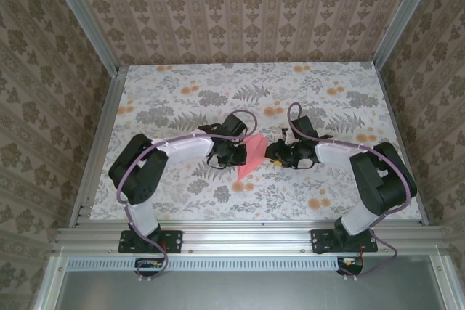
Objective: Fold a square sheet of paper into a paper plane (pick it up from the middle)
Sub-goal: Fourth fold the wing at the center of the table, then turn over the paper at the center of the table.
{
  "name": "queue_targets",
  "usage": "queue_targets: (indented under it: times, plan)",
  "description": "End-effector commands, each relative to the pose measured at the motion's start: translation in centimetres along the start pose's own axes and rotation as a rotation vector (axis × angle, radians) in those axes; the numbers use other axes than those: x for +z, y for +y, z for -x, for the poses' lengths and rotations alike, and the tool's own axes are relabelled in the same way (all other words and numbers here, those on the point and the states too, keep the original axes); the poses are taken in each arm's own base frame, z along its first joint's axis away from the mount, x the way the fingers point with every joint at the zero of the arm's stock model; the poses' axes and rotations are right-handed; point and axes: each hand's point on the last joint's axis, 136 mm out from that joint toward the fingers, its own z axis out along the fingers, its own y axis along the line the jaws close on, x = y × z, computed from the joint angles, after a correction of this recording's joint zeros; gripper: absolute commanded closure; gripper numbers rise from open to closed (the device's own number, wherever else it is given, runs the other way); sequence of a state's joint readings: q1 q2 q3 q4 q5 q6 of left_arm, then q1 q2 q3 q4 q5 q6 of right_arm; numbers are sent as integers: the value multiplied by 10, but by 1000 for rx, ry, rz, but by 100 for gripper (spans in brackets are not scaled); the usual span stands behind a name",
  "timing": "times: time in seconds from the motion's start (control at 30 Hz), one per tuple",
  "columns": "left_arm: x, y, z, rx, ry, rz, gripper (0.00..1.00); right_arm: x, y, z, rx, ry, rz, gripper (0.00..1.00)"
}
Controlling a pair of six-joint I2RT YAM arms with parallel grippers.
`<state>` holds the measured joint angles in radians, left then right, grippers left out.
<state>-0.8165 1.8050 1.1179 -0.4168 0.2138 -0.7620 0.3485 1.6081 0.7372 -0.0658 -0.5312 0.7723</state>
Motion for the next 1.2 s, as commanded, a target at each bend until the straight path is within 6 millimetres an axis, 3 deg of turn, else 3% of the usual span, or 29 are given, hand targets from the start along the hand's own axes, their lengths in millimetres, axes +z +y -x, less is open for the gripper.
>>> queue_targets:
  times: [0.0, 0.27, 0.5, 1.17]
  plan:
    - [8, 10, -3, 6, 25, 32, 89, 9, 0, -2, 27, 26, 22, 63]
    - [16, 20, -11, -2, 48, 67, 91, 22, -7, -1, 65, 42, 6, 63]
    - [22, 26, -19, -10, 75, 73, 93, 28, -2, -1, 68, 49, 27, 63]
    - [30, 13, -28, -29, 93, -17, 94, 37, 24, 10, 49, 30, 154, 63]
